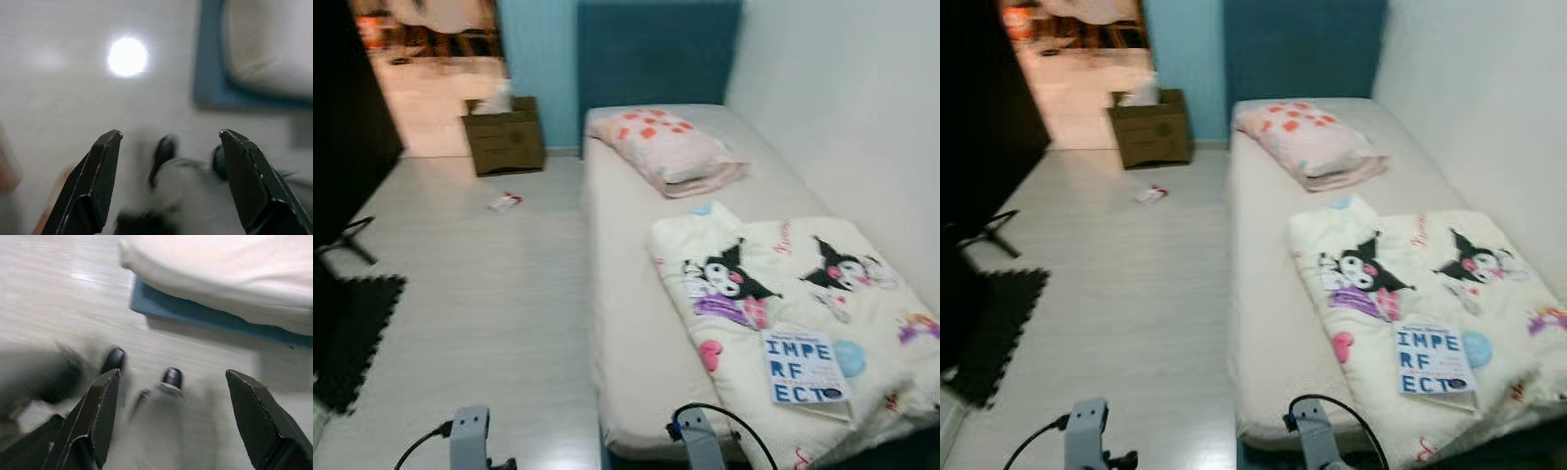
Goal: Clean up the room
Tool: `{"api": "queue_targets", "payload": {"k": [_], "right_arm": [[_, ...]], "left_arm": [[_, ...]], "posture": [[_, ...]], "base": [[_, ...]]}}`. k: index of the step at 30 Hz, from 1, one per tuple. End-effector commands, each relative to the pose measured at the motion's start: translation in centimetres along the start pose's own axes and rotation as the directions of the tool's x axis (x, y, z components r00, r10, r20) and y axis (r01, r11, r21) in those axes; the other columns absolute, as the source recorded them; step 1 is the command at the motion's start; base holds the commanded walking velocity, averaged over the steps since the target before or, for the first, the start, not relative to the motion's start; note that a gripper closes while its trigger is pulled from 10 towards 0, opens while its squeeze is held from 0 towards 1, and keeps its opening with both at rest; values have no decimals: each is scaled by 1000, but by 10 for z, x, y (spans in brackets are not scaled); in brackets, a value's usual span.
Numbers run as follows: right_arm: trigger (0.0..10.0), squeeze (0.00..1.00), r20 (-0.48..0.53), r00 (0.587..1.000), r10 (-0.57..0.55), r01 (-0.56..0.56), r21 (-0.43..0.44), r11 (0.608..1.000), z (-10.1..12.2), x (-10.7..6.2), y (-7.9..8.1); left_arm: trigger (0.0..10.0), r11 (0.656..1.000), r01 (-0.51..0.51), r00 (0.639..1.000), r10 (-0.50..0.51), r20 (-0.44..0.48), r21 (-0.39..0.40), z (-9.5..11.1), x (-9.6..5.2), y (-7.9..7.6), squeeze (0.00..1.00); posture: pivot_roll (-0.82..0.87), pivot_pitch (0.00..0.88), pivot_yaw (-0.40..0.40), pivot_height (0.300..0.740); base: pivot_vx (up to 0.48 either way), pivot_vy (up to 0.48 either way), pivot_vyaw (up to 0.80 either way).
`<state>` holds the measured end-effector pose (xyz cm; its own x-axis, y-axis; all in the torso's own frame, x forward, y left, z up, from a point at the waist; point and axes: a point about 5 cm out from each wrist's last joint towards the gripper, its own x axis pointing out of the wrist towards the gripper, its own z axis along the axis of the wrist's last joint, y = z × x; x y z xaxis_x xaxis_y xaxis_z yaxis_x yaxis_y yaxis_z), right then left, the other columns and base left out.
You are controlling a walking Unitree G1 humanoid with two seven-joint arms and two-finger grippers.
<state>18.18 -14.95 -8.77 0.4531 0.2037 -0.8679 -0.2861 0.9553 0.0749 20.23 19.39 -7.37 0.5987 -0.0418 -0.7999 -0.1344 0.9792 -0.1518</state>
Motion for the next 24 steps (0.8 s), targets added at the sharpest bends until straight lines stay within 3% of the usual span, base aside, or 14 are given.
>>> {"api": "queue_targets", "payload": {"k": [1, 4, 24], "right_arm": [[10000, 0, 21, 1000, 11, -11, 5, 1000, 8, 1, 3], [10000, 0, 22, 1000, 13, -13, 6, 1000, 9, 1, 4], [10000, 0, 51, 999, 10, -12, 38, 999, 8, 2, 6]], "left_arm": [[10000, 1000, -26, 999, 26, -33, 14, -11, -4, 11, 0], [10000, 999, -16, 998, 19, -52, 52, -13, -4, 10, 0], [10000, 999, -15, 998, 17, -62, 39, -17, -4, 11, 0]], "posture": [[54, 0, -17, 740], [53, 0, -17, 740], [55, 0, -16, 740]], "base": [[0, 0, 0], [0, -156, 0], [0, -469, 0]]}}
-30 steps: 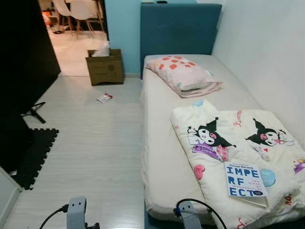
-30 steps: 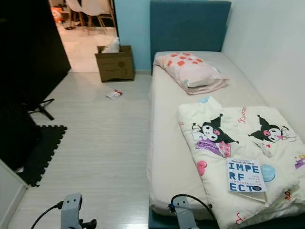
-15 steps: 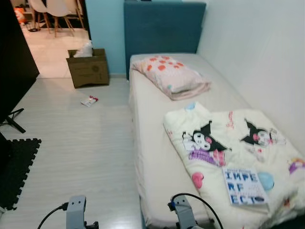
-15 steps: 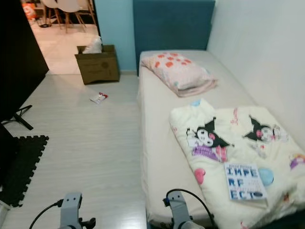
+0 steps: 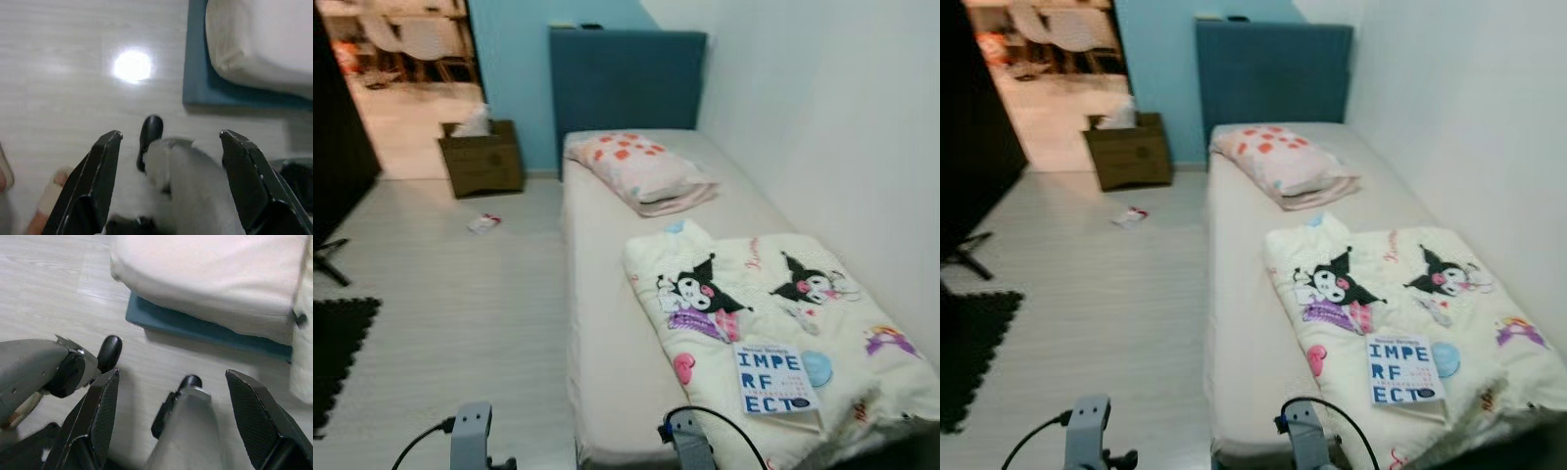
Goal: Clean up the room
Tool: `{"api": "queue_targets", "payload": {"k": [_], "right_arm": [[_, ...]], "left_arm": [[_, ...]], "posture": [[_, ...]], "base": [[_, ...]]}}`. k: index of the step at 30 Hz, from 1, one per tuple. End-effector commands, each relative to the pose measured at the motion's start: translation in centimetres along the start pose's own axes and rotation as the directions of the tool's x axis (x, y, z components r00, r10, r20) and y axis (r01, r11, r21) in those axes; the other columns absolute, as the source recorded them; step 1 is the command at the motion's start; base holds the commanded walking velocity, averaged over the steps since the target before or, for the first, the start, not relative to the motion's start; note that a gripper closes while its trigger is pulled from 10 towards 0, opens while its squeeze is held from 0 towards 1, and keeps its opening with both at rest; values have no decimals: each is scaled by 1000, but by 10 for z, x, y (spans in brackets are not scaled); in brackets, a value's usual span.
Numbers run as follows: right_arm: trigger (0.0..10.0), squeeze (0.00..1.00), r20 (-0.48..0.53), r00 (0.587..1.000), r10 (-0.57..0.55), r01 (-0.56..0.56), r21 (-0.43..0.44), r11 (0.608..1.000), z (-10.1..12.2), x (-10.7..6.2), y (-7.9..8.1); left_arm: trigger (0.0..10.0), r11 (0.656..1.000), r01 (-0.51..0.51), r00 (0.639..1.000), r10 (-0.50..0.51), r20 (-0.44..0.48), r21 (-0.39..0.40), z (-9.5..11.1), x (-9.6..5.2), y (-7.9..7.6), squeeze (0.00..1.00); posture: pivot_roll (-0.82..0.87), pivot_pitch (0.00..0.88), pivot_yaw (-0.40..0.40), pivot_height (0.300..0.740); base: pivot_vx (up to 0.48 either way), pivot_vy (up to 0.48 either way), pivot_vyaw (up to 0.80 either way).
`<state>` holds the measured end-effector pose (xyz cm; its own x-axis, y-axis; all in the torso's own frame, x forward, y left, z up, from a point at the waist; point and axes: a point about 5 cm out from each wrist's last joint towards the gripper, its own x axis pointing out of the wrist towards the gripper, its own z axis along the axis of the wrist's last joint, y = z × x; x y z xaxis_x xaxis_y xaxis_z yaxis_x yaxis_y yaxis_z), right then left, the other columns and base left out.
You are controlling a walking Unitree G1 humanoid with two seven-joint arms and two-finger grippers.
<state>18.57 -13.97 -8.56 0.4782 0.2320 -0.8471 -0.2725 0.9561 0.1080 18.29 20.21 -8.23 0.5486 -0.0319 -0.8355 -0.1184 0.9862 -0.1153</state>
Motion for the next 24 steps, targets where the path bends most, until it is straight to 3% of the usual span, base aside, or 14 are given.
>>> {"api": "queue_targets", "payload": {"k": [1, 4, 15, 17, 24], "right_arm": [[10000, 0, 16, 1000, -12, 11, 12, 1000, 2, 0, -3], [10000, 0, 20, 1000, -17, 17, 17, 1000, 3, 0, -3], [10000, 0, 109, 994, -23, 21, 18, 1000, 25, 1, -2], [10000, 0, 165, 986, -19, 13, 33, 999, 43, 1, -3], [10000, 0, 250, 968, -9, 0, 36, 999, 70, 0, -4]], "left_arm": [[10000, 1000, 5, 1000, -5, -4, 4, 1, 0, -1, 0], [10000, 1000, 5, 1000, -5, -8, 1, 0, 0, -1, 0], [10000, 1000, -18, 1000, 17, -23, -6, -3, 0, 2, 0], [10000, 1000, -19, 1000, 19, -22, -4, -3, 0, 2, 0], [10000, 1000, -19, 1000, 18, -18, -6, -2, 0, 2, 0]], "posture": [[54, 0, -16, 740], [55, 0, -16, 740], [54, 0, -12, 740], [53, 0, -11, 740], [53, 0, -9, 740]], "base": [[0, -469, 0], [0, -429, 0], [0, 0, 0], [0, 0, 0], [0, 0, 0]]}}
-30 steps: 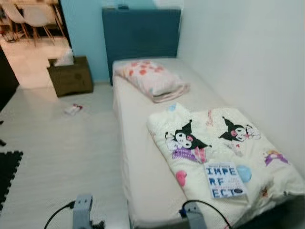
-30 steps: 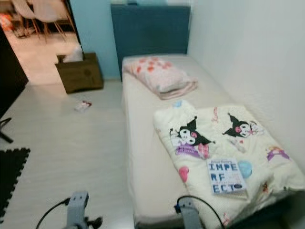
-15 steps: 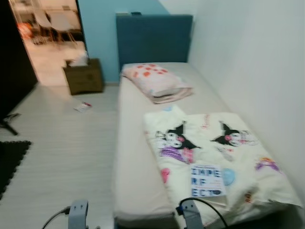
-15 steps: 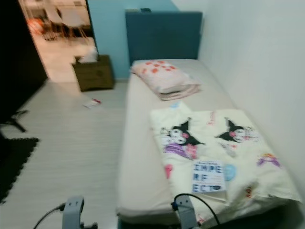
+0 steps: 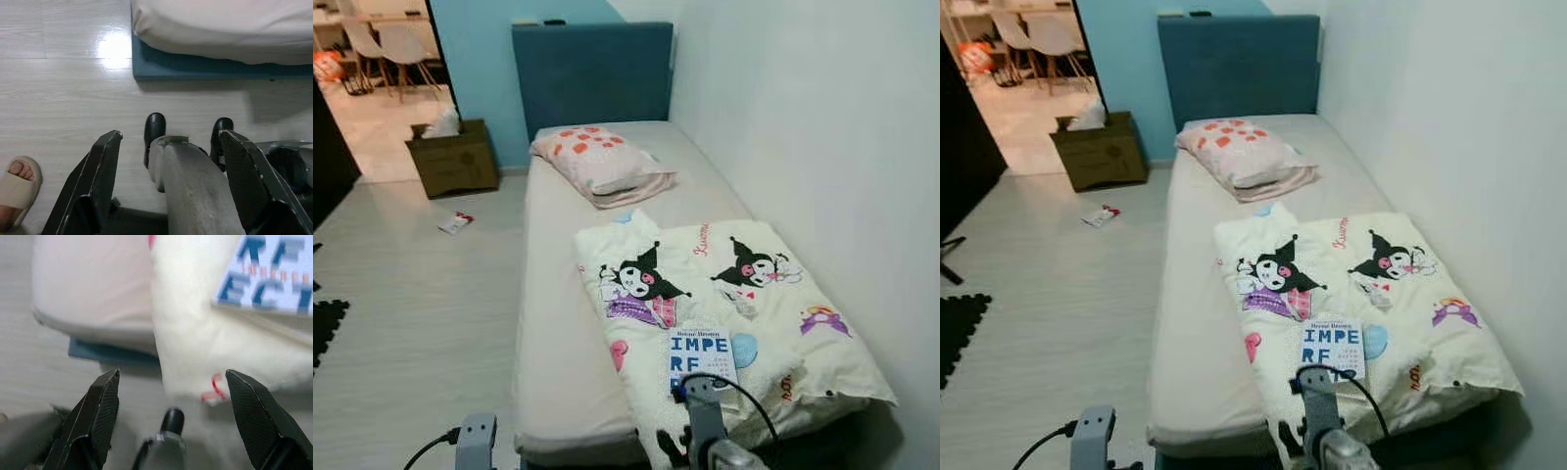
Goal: Clean up the room
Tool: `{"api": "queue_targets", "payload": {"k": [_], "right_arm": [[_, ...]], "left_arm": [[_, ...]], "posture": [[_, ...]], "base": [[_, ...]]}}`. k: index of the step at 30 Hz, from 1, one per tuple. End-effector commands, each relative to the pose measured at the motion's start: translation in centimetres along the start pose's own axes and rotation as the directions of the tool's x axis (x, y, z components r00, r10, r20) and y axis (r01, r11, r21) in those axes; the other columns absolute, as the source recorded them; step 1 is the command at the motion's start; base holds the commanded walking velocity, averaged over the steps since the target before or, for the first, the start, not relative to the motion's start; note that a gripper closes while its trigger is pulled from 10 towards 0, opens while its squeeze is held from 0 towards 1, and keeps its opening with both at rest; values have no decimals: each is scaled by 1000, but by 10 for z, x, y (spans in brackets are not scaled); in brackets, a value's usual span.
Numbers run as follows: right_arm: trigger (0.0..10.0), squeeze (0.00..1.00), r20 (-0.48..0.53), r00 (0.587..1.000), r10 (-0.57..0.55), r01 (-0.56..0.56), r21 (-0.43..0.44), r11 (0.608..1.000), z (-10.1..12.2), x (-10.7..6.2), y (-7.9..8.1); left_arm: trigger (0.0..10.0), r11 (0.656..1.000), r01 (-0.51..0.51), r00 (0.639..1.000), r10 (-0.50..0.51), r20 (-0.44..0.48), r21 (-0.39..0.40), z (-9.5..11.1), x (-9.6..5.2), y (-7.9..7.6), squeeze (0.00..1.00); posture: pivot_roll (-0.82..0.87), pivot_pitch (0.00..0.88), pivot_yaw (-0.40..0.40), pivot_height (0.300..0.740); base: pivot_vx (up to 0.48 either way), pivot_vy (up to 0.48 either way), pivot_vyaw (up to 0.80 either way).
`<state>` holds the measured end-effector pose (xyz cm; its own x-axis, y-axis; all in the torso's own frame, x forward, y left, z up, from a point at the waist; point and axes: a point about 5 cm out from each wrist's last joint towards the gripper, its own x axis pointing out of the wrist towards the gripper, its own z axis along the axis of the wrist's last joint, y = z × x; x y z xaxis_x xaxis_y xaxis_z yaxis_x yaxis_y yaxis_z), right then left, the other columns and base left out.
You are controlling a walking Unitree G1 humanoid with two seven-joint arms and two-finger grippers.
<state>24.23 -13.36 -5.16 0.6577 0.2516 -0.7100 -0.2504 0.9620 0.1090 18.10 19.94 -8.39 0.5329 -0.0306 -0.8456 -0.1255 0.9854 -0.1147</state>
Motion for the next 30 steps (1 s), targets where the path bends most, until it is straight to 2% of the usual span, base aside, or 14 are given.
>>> {"api": "queue_targets", "payload": {"k": [1, 4, 9, 10, 12, 13, 15, 16, 17, 18, 20, 21, 24, 30], "right_arm": [[10000, 0, 52, 999, 7, -8, 31, 999, 11, 2, 2], [10000, 0, 157, 988, -7, -13, 130, 991, 42, 3, -4], [10000, 0, 219, 976, -18, -22, 181, 983, 58, 3, -9], [10000, 0, 301, 952, -51, -28, 255, 967, 80, -1, -20], [10000, 0, 328, 942, -64, -32, 279, 960, 88, -2, -25], [10000, 0, 354, 931, -87, -33, 319, 947, 95, -5, -31], [10000, 0, 384, 910, -157, -60, 496, 866, 103, -9, -45], [10000, 0, 368, 908, -199, -49, 566, 823, 101, -11, -53], [10000, 0, 353, 908, -224, -39, 604, 796, 99, -12, -57], [10000, 0, 353, 908, -224, -39, 604, 796, 99, -12, -57], [10000, 0, 296, 914, -279, -2, 689, 725, 84, -14, -67], [10000, 0, 296, 914, -279, -2, 689, 725, 84, -14, -67], [10000, 0, 252, 915, -316, 22, 750, 661, 70, -16, -73], [10000, 0, 233, 913, -336, 22, 793, 609, 63, -17, -76]], "left_arm": [[10000, 1000, -13, 1000, 13, 4, -3, 2, -1, 4, 0], [10000, 1000, 9, 999, -8, 47, -25, 12, 1, -2, 0], [10000, 999, 24, 997, -22, 75, -24, 20, 2, -5, 0], [10000, 998, 55, 991, -52, 125, -23, 34, 3, -10, 0], [10000, 998, 66, 988, -62, 143, -23, 39, 3, -12, 0], [10000, 997, 77, 984, -73, 162, -20, 45, 3, -14, 0], [10000, 995, 92, 978, -95, 183, 23, 54, 3, -18, 0], [10000, 994, 102, 975, -108, 192, 42, 57, 3, -20, 0], [10000, 993, 108, 974, -116, 196, 52, 59, 3, -22, 0], [10000, 993, 108, 974, -116, 196, 52, 59, 3, -22, 0], [10000, 991, 125, 966, -132, 222, 41, 65, 3, -26, 0], [10000, 991, 125, 966, -132, 222, 41, 65, 3, -26, 0], [10000, 990, 138, 959, -141, 247, 29, 71, 3, -28, 0], [10000, 989, 148, 953, -150, 263, 30, 75, 2, -29, 0]], "posture": [[54, 0, -10, 740], [55, 0, -8, 730], [56, 0, -7, 720], [64, 0, -10, 710], [65, 0, -10, 705], [67, 0, -11, 700], [68, 0, -13, 690], [68, 0, -12, 685], [68, 0, -12, 680], [68, 0, -12, 680], [75, 0, -13, 670], [75, 0, -13, 670], [75, 0, -12, 655], [81, 0, -8, 635]], "base": [[0, 0, 0], [0, 0, 0], [0, 0, 0], [0, 0, 0], [0, 0, 0], [0, 0, 0], [0, 0, 0], [0, 0, 0], [0, 0, 0], [0, 0, 0], [0, 0, 0], [0, 0, 0], [0, 0, 0], [0, 0, 0]]}}
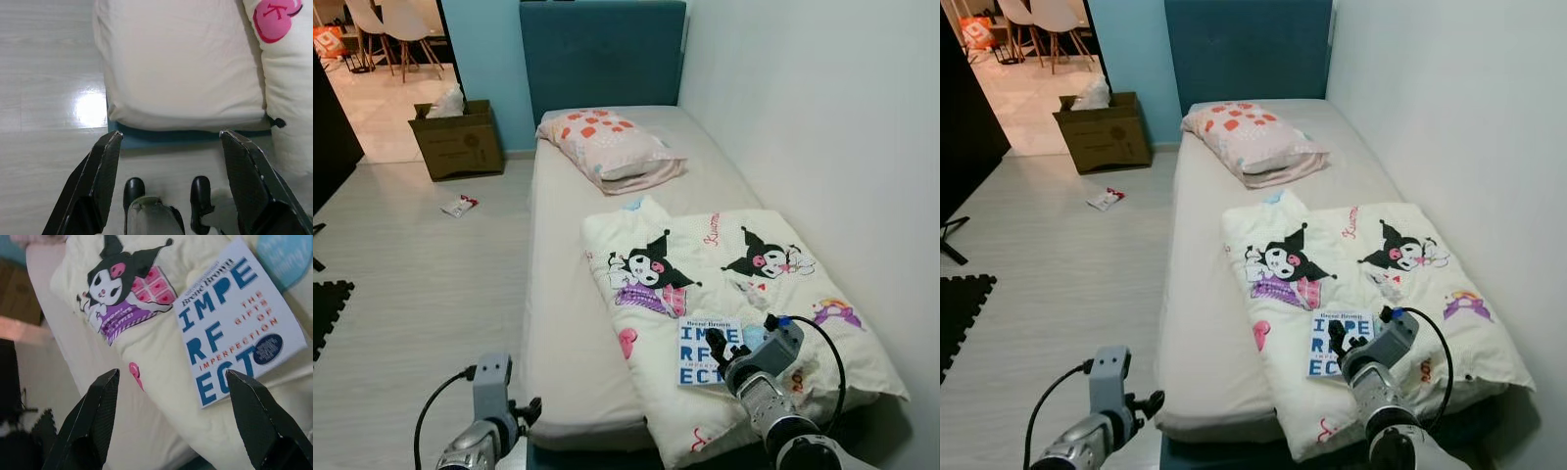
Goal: Clean up the room
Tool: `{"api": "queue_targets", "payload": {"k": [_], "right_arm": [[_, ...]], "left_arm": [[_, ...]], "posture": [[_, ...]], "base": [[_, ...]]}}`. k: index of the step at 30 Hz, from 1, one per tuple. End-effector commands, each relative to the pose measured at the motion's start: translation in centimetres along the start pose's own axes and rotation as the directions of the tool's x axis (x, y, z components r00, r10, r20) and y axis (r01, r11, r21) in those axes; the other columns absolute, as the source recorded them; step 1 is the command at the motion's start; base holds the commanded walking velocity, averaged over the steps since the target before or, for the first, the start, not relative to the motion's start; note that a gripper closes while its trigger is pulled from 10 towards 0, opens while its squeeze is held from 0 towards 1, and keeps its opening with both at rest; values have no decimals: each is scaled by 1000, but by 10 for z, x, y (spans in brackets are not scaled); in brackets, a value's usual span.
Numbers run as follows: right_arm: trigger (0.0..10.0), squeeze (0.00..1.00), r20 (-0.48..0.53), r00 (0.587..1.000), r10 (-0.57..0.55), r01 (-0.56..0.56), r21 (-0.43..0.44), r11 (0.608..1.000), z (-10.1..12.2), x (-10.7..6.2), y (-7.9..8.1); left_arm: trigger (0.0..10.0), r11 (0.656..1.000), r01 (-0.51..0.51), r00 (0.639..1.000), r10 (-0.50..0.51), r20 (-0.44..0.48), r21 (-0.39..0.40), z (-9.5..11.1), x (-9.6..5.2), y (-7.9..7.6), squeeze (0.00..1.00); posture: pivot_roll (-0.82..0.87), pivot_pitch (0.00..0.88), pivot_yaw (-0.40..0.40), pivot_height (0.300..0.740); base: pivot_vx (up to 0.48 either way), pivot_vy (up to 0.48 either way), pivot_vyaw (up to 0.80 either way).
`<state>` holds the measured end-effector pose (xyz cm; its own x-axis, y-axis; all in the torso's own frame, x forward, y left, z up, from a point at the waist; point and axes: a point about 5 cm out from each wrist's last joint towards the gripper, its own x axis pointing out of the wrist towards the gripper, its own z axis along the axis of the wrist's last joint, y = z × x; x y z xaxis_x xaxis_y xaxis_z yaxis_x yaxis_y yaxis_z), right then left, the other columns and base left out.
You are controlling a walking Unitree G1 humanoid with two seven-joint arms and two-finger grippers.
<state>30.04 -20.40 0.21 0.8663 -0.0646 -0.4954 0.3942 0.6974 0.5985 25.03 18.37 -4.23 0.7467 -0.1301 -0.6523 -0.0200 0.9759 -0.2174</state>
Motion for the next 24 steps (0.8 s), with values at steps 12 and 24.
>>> {"api": "queue_targets", "payload": {"k": [12, 24], "right_arm": [[10000, 0, -21, 1000, -1, 4, 116, 993, -4, 2, 6], [10000, 0, -8, 995, 97, -91, 270, 958, -11, 3, 23]], "left_arm": [[10000, 1000, 20, 999, -20, 28, -3, 5, 0, 0, 0], [10000, 1000, 26, 999, -26, 36, -8, 4, -3, 8, 0]], "posture": [[97, 0, -4, 590], [134, 0, 12, 570]], "base": [[0, 0, 0], [0, 0, 0]]}}
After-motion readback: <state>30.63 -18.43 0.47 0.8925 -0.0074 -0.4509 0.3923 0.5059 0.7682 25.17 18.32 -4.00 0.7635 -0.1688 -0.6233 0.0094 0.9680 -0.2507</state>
